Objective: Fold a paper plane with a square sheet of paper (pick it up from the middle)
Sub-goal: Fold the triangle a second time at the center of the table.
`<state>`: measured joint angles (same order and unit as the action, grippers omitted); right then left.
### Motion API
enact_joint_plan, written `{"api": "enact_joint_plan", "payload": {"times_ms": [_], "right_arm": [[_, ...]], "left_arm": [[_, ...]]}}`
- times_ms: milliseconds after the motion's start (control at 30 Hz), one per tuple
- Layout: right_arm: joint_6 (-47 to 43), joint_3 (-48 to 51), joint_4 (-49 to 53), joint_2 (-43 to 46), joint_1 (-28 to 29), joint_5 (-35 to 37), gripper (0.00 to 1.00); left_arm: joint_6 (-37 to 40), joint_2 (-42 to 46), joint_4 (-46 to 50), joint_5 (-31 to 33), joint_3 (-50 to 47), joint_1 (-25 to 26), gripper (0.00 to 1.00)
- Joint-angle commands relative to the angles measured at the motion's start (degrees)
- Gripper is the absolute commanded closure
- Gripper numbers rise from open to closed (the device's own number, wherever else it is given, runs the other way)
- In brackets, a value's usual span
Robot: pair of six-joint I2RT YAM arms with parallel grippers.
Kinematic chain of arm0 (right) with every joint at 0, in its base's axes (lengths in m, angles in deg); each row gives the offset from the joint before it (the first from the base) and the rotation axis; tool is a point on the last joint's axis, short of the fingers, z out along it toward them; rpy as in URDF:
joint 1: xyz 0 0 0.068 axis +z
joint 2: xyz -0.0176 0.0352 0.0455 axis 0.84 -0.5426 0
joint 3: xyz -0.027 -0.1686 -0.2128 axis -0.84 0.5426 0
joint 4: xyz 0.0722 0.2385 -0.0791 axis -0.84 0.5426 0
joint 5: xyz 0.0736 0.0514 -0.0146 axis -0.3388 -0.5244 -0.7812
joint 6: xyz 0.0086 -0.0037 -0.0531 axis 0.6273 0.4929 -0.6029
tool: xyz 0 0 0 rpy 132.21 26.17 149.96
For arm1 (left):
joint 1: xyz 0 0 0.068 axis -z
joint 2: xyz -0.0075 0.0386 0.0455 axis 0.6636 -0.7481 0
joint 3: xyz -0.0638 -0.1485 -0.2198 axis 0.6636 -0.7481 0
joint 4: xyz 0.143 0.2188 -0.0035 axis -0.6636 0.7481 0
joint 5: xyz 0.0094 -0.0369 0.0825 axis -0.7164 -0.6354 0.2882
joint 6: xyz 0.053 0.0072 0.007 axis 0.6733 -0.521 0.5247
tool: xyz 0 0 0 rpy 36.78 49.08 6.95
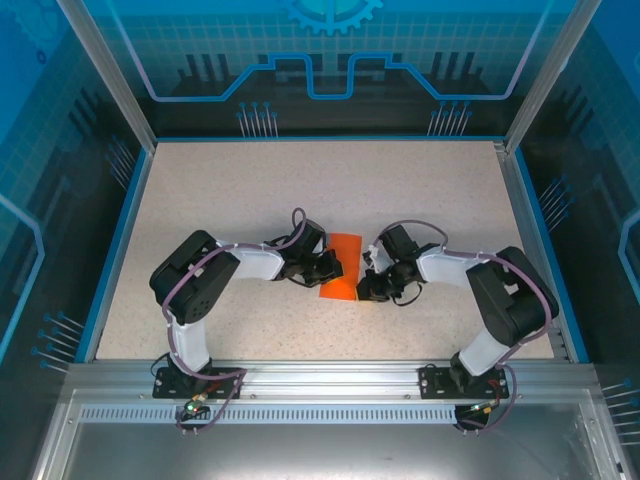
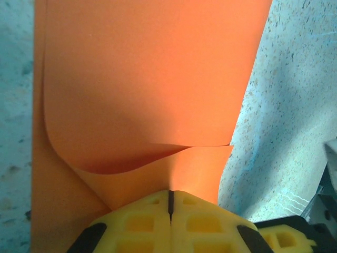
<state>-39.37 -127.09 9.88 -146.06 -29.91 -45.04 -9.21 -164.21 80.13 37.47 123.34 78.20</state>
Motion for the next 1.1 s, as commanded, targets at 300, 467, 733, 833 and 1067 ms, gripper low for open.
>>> {"api": "enact_joint_plan", "payload": {"times_ms": [300, 467, 733, 833, 1067], "right_arm": [[4.8, -5.5, -2.1, -3.2, 2.5, -1.4, 0.89], [4.0, -5.9, -0.3, -6.7, 2.5, -0.2, 0.89], [2.4, -1.3, 2.0, -4.8, 0.4, 1.2, 0.89], [1.5, -0.2, 2.4, -4.3, 0.3, 0.3, 0.89], [0.8, 0.5, 4.4, -2.8, -0.8, 1.0, 0.89]], "left_arm": [[1.4, -1.6, 4.4, 2.0, -0.8, 0.2, 0.94], [1.5, -1.6, 4.6, 2.0, -0.7, 0.2, 0.94], [1.5, -1.7, 5.4, 2.8, -0.8, 0.1, 0.95], [1.5, -1.8, 5.6, 3.0, -0.7, 0.2, 0.95], [1.5, -2.1, 5.5, 2.7, -0.7, 0.2, 0.95]]}}
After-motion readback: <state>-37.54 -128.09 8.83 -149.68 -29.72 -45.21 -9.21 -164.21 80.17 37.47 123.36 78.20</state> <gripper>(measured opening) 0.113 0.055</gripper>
